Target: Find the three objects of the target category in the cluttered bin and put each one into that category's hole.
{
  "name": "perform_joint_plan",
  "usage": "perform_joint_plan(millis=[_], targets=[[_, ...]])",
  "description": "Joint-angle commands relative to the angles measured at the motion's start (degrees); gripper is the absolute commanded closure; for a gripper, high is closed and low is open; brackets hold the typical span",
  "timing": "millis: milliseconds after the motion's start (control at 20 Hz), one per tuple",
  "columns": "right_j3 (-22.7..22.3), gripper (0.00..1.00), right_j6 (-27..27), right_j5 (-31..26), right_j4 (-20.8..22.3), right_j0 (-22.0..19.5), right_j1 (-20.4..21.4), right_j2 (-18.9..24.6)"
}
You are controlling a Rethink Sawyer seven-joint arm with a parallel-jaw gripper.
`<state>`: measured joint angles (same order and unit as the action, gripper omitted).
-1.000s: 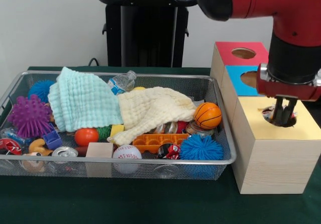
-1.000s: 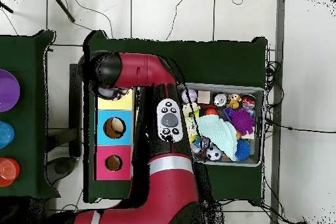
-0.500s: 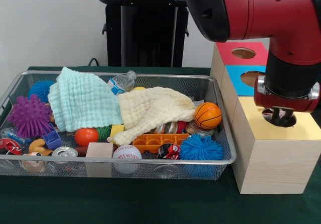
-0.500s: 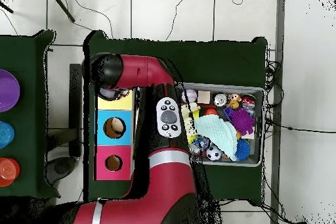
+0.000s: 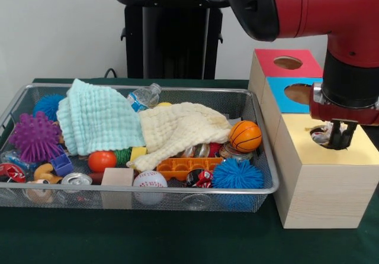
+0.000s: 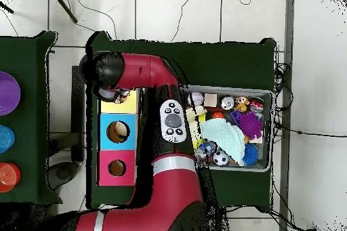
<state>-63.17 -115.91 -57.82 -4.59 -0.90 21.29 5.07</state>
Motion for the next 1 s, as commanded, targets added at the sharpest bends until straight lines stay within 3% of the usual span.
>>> perform_joint_plan(millis=[50,450,500,550,750,1000], targets=[[-0.85,1.00,-1.59,-11.01,-2.22,-0.48,3.55,5.31],[-3.10,1.00,0.89,-5.88,-0.84,-1.95,2.91,5.54],[-6.86,1.00,4.61,-0.60,-0.99,-5.08,1.94,7.09],[-8.91,1.00,5.67,0.41,-0.84,-6.05,2.91,7.28],[-11.87,1.00,6.77,-0.24,0.14,-7.38,5.65,7.55],[-11.11,1.00,6.54,5.51,2.22,-8.19,1.98,8.88]])
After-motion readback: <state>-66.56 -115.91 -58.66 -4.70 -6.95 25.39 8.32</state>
